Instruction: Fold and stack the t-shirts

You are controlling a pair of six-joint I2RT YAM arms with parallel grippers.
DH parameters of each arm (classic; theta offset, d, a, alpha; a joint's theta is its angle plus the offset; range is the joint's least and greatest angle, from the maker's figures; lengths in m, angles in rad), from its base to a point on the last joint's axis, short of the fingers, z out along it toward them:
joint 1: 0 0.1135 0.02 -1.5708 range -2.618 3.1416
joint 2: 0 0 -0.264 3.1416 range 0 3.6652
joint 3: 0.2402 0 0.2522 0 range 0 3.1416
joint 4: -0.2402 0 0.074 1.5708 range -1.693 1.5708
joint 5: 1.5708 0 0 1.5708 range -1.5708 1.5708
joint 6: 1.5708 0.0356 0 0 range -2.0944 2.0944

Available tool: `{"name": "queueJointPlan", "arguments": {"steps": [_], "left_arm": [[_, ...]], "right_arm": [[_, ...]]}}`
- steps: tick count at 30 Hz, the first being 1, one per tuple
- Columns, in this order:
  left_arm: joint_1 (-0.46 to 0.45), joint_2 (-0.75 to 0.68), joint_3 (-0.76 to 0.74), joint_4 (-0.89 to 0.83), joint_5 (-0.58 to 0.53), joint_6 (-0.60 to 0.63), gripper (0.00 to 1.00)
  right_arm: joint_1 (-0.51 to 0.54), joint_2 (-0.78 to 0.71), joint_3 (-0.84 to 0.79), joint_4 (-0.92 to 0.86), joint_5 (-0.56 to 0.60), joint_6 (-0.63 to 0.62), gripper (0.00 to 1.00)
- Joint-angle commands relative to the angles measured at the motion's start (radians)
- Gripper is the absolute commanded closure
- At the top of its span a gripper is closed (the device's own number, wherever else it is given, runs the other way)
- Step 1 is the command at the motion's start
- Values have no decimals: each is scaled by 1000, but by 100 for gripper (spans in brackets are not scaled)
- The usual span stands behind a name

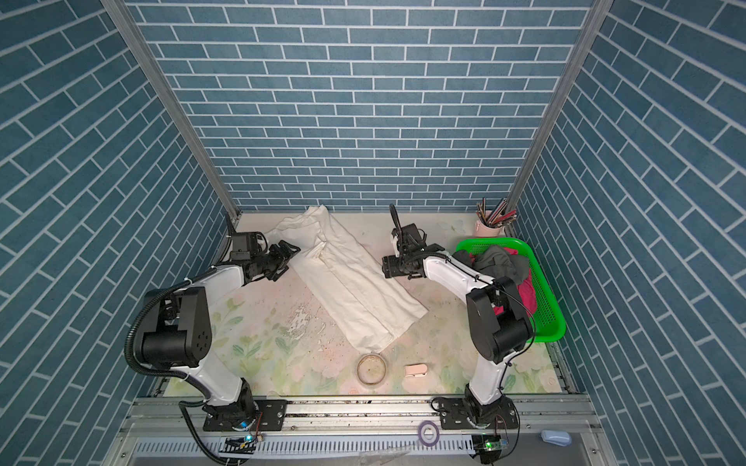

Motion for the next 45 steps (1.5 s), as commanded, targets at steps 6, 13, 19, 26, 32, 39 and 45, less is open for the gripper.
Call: {"name": "queueJointPlan", "arguments": {"steps": [6, 13, 19, 26, 32, 39, 45], "left_arm": [[36, -68, -52, -97, 24, 96, 13], [34, -104, -163, -36, 83, 81, 13], [28, -125, -211, -14, 107, 80, 13], [29, -133, -226, -16, 122, 92, 13], [22, -123, -229, -3, 133, 81, 13], [-3, -136, -230, -6, 116, 75, 13], [-50, -135, -213, -6, 99, 57, 13]], "right_arm": [[-1, 405, 485, -28, -172, -151, 19], [11, 608, 674, 81, -248, -122, 19], [48, 848, 1035, -32, -213, -92, 21], [48, 930, 1069, 20, -161, 32, 32], [47, 953, 1075, 25, -147, 85, 74], [-38, 826, 898, 55, -95, 208, 100], [-152, 676, 649, 141, -80, 260, 100]]}}
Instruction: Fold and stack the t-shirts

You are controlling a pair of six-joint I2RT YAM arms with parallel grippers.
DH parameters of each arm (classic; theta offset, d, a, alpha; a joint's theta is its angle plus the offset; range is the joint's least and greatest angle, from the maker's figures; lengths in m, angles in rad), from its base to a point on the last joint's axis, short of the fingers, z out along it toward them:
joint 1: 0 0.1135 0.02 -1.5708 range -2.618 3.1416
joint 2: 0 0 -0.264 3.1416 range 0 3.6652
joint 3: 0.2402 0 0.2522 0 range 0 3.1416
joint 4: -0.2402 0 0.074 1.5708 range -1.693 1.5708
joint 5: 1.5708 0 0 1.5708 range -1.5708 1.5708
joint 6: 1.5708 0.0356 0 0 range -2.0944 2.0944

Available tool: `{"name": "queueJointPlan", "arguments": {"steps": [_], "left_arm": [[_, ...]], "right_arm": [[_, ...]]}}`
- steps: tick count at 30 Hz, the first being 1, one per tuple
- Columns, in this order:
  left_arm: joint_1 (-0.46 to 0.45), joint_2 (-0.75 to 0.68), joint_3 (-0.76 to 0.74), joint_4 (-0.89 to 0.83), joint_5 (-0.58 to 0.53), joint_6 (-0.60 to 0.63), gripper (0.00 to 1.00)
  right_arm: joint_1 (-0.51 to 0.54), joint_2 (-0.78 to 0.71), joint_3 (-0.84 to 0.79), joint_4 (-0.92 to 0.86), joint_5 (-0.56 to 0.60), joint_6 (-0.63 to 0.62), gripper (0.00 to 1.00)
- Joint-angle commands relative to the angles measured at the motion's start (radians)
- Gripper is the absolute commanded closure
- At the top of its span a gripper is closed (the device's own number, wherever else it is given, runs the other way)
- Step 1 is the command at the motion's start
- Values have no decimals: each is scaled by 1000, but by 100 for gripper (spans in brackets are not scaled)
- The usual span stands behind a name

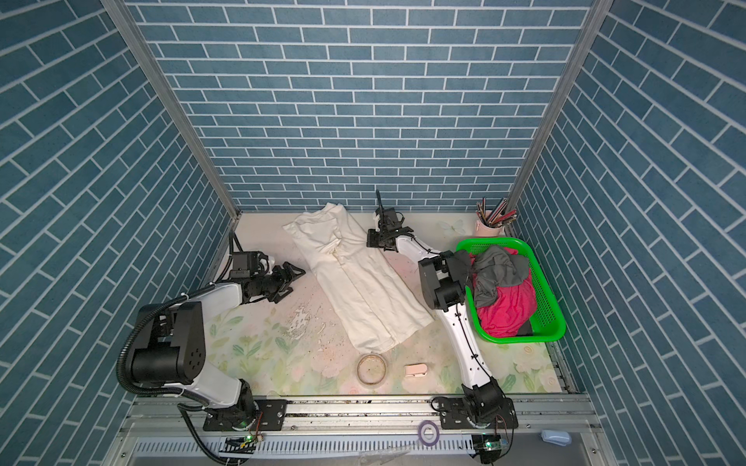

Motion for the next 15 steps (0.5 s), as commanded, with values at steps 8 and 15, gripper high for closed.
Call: {"name": "queueJointPlan", "arguments": {"steps": [8, 15], "left_arm": [[-100, 10, 55, 3, -51, -28, 13], [-183, 63, 87, 20, -61, -51, 13]], "right_arm": [[-204, -219, -357, 64, 62, 113, 100], [-234, -386, -584, 115, 81, 113, 100]]}}
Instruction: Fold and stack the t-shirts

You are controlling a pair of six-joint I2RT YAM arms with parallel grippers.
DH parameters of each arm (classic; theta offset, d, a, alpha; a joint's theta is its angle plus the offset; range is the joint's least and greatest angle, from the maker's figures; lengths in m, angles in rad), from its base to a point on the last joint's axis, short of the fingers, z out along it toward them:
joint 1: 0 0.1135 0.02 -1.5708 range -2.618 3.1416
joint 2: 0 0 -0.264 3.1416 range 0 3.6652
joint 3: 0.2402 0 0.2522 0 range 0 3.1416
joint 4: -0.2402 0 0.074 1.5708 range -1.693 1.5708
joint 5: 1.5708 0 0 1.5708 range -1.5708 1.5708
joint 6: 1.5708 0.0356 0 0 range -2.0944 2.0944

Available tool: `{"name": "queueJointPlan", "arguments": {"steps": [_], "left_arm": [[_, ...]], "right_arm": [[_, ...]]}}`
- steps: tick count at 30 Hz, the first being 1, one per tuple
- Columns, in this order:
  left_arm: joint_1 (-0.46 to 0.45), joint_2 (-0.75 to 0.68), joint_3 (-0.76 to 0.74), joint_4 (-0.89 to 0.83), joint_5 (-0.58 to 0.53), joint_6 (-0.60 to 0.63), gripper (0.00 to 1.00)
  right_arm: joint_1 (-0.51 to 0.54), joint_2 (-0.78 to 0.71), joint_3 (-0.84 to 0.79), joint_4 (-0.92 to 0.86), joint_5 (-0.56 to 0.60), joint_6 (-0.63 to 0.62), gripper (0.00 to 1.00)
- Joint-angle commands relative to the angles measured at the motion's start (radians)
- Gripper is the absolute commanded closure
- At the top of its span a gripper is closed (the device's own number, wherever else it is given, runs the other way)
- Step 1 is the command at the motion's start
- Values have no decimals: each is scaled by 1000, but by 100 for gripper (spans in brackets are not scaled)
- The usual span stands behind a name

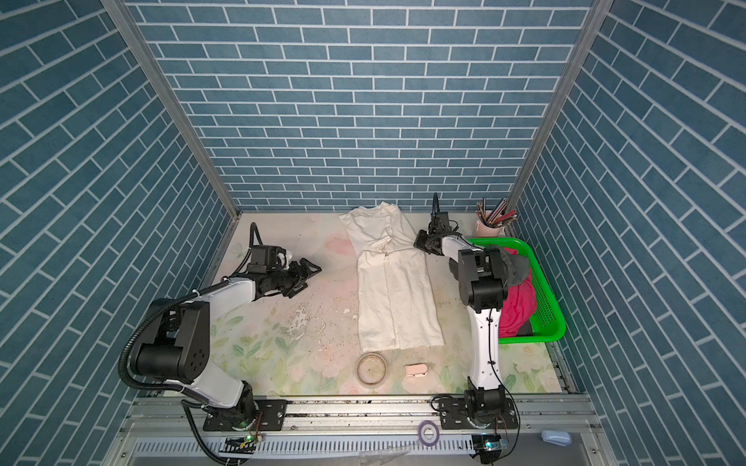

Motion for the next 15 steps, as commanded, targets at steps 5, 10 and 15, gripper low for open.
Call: {"name": "queueJointPlan", "arguments": {"steps": [5, 10, 15], "left_arm": [[-70, 77, 42, 24, -15, -22, 13], [-103, 112, 67, 27, -6, -29, 13], [-147, 121, 87, 13, 7, -26, 13]], "right_arm": [[-6, -237, -353, 110, 40, 79, 100], [-3, -310, -423, 115, 50, 52, 93], [-10, -274, -251, -8, 55, -29, 70]]}}
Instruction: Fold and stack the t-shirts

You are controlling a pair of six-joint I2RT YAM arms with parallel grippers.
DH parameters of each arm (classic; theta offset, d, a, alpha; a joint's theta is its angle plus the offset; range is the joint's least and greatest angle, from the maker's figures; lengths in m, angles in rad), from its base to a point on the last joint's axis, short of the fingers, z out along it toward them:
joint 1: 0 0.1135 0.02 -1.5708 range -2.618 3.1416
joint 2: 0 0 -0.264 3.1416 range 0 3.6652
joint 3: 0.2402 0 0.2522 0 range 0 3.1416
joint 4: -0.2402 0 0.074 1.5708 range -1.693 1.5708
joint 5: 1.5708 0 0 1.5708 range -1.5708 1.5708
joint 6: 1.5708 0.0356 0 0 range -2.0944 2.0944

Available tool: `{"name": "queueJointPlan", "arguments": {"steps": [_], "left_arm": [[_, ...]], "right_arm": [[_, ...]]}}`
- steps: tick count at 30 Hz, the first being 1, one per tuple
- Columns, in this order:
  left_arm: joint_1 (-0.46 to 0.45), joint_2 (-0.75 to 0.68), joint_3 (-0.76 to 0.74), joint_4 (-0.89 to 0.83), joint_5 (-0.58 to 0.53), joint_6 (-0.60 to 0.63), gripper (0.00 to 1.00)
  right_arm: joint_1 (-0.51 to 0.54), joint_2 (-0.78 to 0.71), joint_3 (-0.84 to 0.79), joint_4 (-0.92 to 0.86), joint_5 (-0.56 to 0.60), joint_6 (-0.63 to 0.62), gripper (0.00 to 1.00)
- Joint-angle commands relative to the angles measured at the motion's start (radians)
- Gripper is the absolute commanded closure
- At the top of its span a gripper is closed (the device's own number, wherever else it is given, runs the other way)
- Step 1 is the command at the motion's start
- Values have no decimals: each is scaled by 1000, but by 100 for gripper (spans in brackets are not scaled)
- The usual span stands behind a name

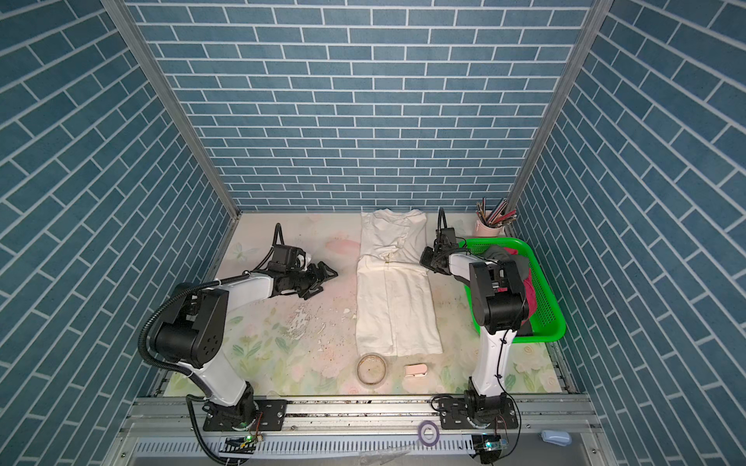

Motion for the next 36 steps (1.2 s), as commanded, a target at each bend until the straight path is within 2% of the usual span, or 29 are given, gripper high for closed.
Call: {"name": "queueJointPlan", "arguments": {"steps": [1, 7, 13, 18, 23, 31, 36], "left_arm": [[-34, 2, 21, -6, 12, 1, 13], [-91, -43, -45, -44, 4, 33, 13], [-174, -105, -127, -67, -8, 34, 13], [-270, -155, -189, -55, -19, -6, 13], [-372, -210, -267, -16, -40, -77, 13], [-499, -283, -403, 75, -83, -201, 20], [-533, -339, -492, 142, -102, -264, 22]], "right_arm": [[-5, 5, 126, -74, 8, -58, 65], [27, -91, 101, -107, -7, -94, 34], [76, -323, -141, -147, 56, -117, 20], [97, -571, -369, -217, 84, -82, 19], [102, -798, -608, -285, 54, -4, 20], [109, -1015, -809, -369, -14, 93, 25], [127, -1095, -896, -378, -51, 186, 30]]}}
